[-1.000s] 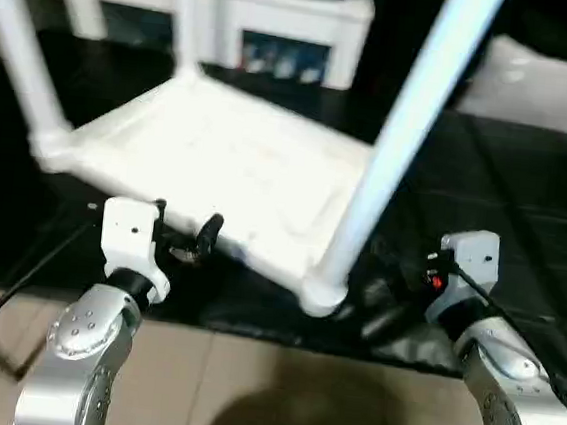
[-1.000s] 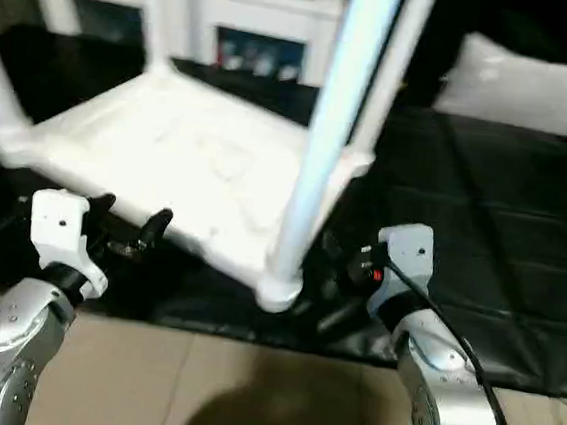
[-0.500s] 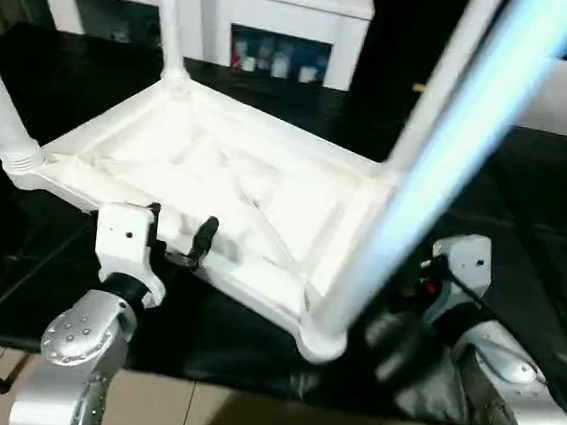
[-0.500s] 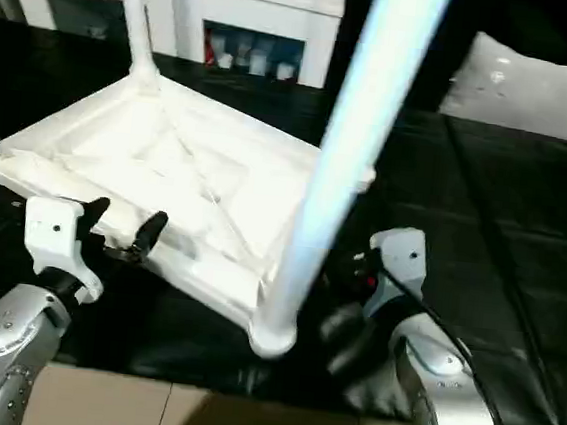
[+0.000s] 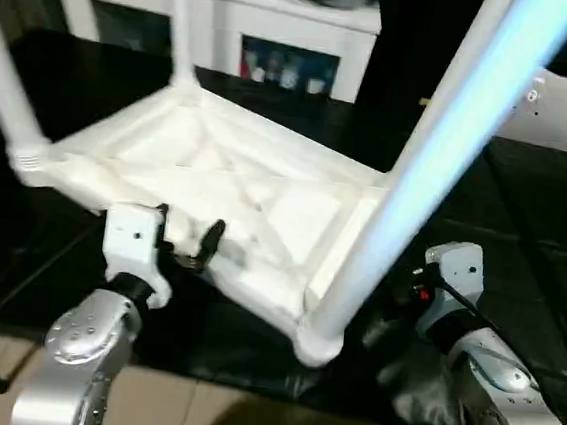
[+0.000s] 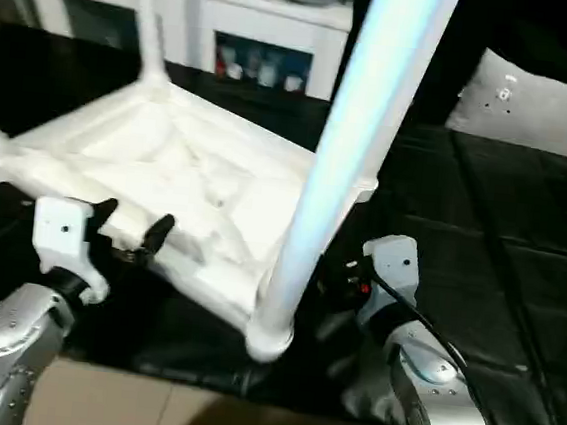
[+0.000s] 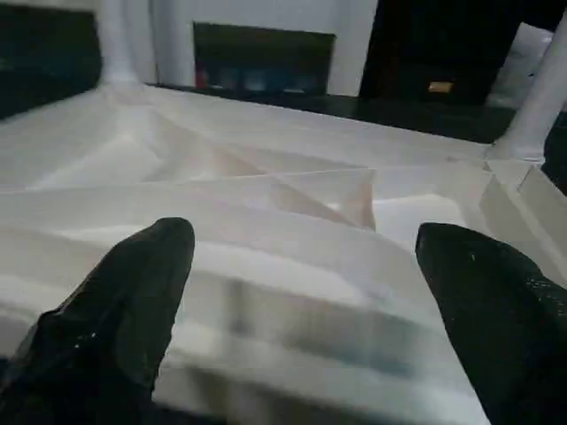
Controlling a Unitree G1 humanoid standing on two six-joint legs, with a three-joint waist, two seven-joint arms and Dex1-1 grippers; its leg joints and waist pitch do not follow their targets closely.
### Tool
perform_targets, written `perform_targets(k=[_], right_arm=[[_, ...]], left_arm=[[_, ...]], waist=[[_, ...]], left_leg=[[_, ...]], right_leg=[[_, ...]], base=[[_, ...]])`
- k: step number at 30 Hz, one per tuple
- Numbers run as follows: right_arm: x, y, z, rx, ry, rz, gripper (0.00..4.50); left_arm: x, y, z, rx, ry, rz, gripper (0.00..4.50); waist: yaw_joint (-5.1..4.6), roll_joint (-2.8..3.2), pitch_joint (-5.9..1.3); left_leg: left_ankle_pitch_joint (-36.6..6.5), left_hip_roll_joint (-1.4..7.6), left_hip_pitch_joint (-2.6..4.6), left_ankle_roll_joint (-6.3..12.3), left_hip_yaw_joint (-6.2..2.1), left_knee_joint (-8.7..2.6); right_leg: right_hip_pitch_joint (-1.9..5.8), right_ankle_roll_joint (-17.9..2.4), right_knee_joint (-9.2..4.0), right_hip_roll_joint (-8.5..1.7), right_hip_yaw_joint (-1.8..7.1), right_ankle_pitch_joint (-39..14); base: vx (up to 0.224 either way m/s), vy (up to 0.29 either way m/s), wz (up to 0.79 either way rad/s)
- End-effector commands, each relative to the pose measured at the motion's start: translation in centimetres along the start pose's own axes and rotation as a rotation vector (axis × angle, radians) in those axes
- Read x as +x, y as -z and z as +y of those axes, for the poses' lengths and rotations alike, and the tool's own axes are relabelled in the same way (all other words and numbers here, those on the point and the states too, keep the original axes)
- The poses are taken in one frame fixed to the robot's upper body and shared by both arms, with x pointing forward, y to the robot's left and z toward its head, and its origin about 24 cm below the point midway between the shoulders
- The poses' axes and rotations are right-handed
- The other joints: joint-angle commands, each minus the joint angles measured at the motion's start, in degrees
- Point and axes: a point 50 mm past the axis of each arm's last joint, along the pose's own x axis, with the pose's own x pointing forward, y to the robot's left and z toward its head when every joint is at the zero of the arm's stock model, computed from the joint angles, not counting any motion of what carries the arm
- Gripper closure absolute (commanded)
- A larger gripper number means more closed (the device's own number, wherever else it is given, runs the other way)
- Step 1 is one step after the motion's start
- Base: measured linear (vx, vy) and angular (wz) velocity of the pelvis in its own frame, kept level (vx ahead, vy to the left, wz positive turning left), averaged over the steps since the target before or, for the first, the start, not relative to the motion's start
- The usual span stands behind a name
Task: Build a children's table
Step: Rotate table base
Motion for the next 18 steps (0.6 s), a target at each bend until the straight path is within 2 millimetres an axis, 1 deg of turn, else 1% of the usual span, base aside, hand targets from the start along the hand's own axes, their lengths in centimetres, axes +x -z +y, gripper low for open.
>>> perform_targets(k=[1, 2, 3, 4, 5, 7, 8, 9, 10, 11, 12, 13, 14, 15, 16, 17, 18], right_arm=[[0.1, -0.3, -0.2, -0.021, 0.011, -0.003, 0.0], [0.1, -0.3, -0.2, -0.028, 0.008, -0.005, 0.0], [0.1, -0.4, -0.3, -0.033, 0.006, -0.006, 0.0], [0.2, -0.4, -0.3, -0.036, 0.002, -0.008, 0.0], [0.2, -0.6, -0.3, -0.05, -0.027, -0.015, 0.0], [0.2, -0.7, -0.4, -0.062, -0.06, -0.02, 0.0], [0.2, -0.9, -0.6, -0.068, -0.086, -0.022, 0.0], [0.1, -1.0, -0.8, -0.075, -0.102, -0.022, 0.0], [0.1, -1.0, -1.1, -0.094, -0.118, -0.014, 0.0], [0.0, -1.0, -1.5, -0.104, -0.135, -0.005, 0.0], [-0.1, -1.0, -1.7, -0.112, -0.149, 0.004, 0.0], [-0.2, -1.0, -2.0, -0.129, -0.172, 0.011, 0.0], [-0.6, -1.2, -2.5, -0.151, -0.214, 0.02, 0.0], [-0.7, -1.3, -2.7, -0.157, -0.232, 0.024, 0.0], [-0.9, -1.4, -2.9, -0.169, -0.251, 0.024, 0.0], [-1.1, -1.6, -3.1, -0.17, -0.266, 0.024, 0.0], [-1.3, -1.8, -3.3, -0.163, -0.289, 0.024, 0.0]], left_arm=[[0.4, 0.1, -0.4, 0.003, 0.037, 0.024, 0.05], [0.5, 0.2, -0.4, -0.001, 0.043, 0.029, 0.05], [0.6, 0.2, -0.4, -0.005, 0.047, 0.032, 0.05], [0.7, 0.2, -0.4, -0.008, 0.053, 0.031, 0.05], [0.9, 0.1, -0.6, -0.019, 0.103, 0.018, 0.05], [1.0, 0.1, -0.9, -0.018, 0.167, 0.038, 0.05], [1.2, 0.1, -1.1, 0.003, 0.22, 0.053, 0.05], [1.4, 0.1, -1.1, 0.025, 0.261, 0.067, 0.05], [1.6, 0.0, -1.2, 0.056, 0.311, 0.077, 0.05], [1.8, -0.1, -1.2, 0.084, 0.355, 0.086, 0.05], [1.9, -0.2, -1.1, 0.106, 0.392, 0.094, 0.05], [2.2, -0.4, -1.0, 0.132, 0.436, 0.109, 0.05], [2.6, -0.6, -0.6, 0.179, 0.506, 0.14, 0.05], [2.8, -0.7, -0.4, 0.2, 0.534, 0.153, 0.05], [3.0, -0.8, -0.2, 0.224, 0.566, 0.168, 0.05], [3.2, -1.0, 0.1, 0.248, 0.593, 0.18, 0.05], [3.6, -1.3, 0.3, 0.272, 0.623, 0.189, 0.05]], waist=[[-0.41, 0.38, -0.77], [-0.45, 0.63, -0.81], [-0.52, 0.52, -0.88], [-0.52, 0.55, -1.0], [-0.46, 0.51, -1.11], [-0.32, 0.41, -1.14], [-0.21, 0.39, -1.18], [-0.21, 0.41, -1.21], [-0.12, 0.14, -1.39], [-0.03, 0.65, -1.45], [-0.09, 0.54, -1.62], [-0.05, 0.57, -1.72], [0.1, 1.04, -2.02], [0.13, 0.85, -2.12], [0.33, 1.4, -2.46], [0.28, 1.1, -2.77], [0.41, 1.47, -3.07]], left_leg=[[-12.48, 2.66, -0.87, 1.95, 0.16, -6.66], [-12.98, 2.58, -1.14, 1.37, 0.01, -6.82], [-12.71, 2.53, -1.31, 1.28, 0.0, -6.86], [-11.7, 2.4, -1.63, 1.17, -0.01, -6.87], [-11.15, 2.32, -1.7, 1.23, 0.02, -6.82], [-11.38, 2.17, -1.72, 1.58, 0.11, -6.85], [-10.32, 2.15, -2.0, 2.0, 0.1, -6.92], [-10.26, 2.18, -2.0, 2.19, 0.13, -6.91], [-9.27, 2.15, -2.1, 2.66, 0.1, -6.87], [-8.38, 2.14, -2.17, 2.93, 0.06, -6.87], [-7.56, 2.14, -2.24, 2.97, 0.12, -6.74], [-6.68, 2.16, -2.36, 3.13, 0.08, -6.71], [-3.67, 2.05, -2.51, 3.65, 0.17, -6.43], [-2.79, 1.98, -2.59, 4.02, 0.27, -6.31], [0.19, 1.96, -2.68, 4.46, 0.25, -6.03], [3.85, 1.97, -2.88, 4.96, 0.43, -5.7], [6.08, 1.86, -2.85, 5.42, 0.42, -5.4]], right_leg=[[1.74, -8.91, -5.44, -3.05, 1.39, -23.98], [1.61, -7.18, -5.55, -3.06, 1.47, -25.67], [1.63, -6.57, -5.62, -3.04, 1.49, -25.55], [1.65, -5.92, -5.59, -2.92, 1.55, -24.52], [1.65, -5.79, -5.57, -2.92, 1.61, -23.93], [1.33, -5.42, -5.67, -2.79, 1.66, -24.31], [1.31, -5.61, -5.58, -2.75, 1.72, -23.11], [1.23, -5.76, -5.55, -2.74, 1.73, -22.89], [1.34, -5.9, -5.48, -2.72, 1.74, -22.43], [1.19, -6.52, -5.3, -2.69, 1.74, -21.25], [1.27, -6.91, -5.23, -2.63, 1.65, -19.95], [1.37, -7.4, -5.05, -2.66, 1.65, -18.45], [1.47, -9.3, -4.61, -2.59, 1.55, -13.54], [1.55, -9.68, -4.6, -2.52, 1.47, -12.34], [1.71, -10.83, -4.08, -2.69, 1.46, -8.51], [1.83, -12.24, -3.73, -2.64, 1.29, -3.31], [1.87, -13.02, -3.27, -2.59, 1.19, -0.02]], base=[[-0.127, -0.022, 0.07], [-0.113, -0.018, 0.0], [-0.113, -0.018, 0.0], [-0.095, -0.018, -0.01], [-0.077, -0.023, 0.01], [-0.066, -0.023, 0.02], [0.0, 0.0, 0.0], [0.0, 0.0, 0.0], [0.0, 0.0, 0.0], [0.0, 0.0, 0.0], [0.0, 0.0, 0.0], [0.0, 0.0, 0.0], [0.0, 0.0, 0.0], [0.0, 0.0, 0.0], [0.0, 0.0, 0.0], [0.0, 0.0, 0.0], [0.0, 0.0, 0.0]])
